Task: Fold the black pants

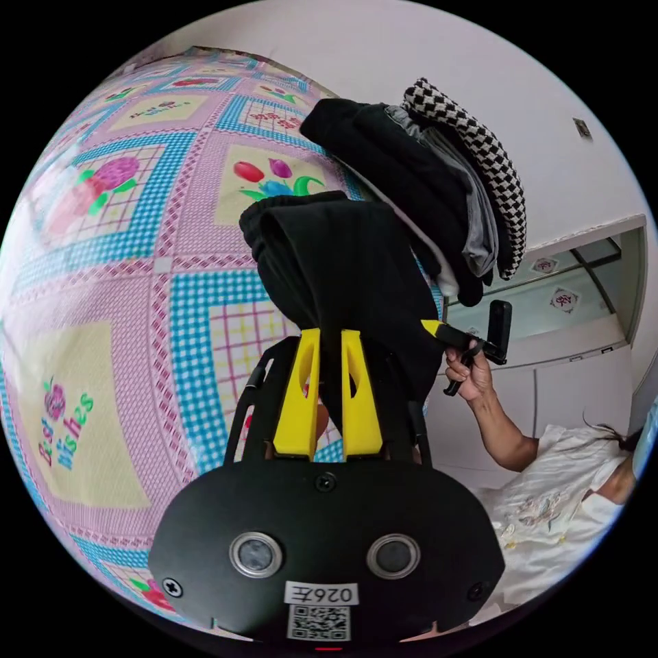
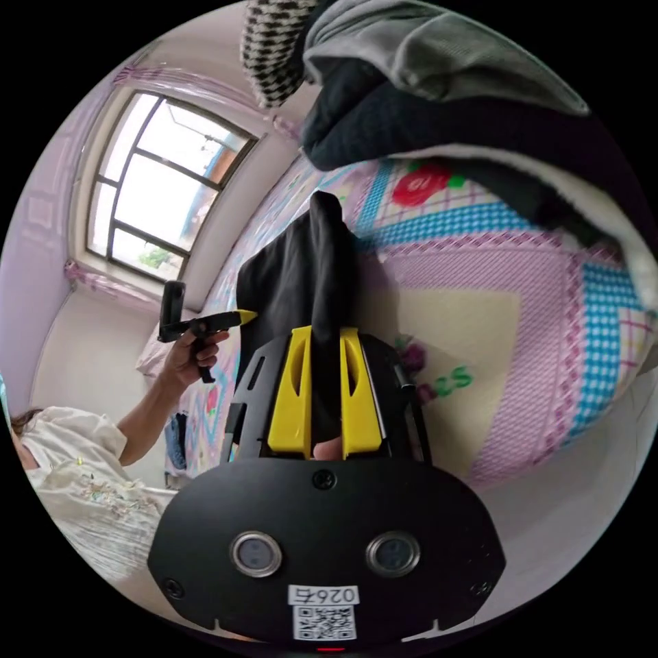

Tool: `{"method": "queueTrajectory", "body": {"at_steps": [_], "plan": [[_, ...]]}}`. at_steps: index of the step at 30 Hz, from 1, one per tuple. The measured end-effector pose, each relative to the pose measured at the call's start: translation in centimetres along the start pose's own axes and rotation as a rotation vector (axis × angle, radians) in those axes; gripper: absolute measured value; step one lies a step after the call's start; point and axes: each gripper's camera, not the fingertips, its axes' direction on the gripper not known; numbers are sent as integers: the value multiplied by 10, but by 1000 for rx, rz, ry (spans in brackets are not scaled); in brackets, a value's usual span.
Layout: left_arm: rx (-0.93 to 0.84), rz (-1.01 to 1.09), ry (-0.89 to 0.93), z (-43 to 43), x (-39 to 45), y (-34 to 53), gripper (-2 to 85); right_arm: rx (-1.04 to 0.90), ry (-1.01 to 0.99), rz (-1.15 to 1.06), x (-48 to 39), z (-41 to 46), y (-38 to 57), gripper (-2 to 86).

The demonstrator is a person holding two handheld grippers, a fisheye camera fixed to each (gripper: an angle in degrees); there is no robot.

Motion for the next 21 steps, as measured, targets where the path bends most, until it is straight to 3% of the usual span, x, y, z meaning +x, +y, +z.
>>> {"method": "queueTrajectory", "body": {"at_steps": [11, 16, 21], "plan": [[174, -417, -188, -150, -101, 248, 55, -398, -351, -227, -136, 132, 66, 15], [231, -519, -275, -210, -125, 365, 52, -529, -351, -405, -209, 180, 88, 16], [402, -609, -136, -255, -164, 472, 24, -564, -274, -510, -268, 204, 125, 38]]}}
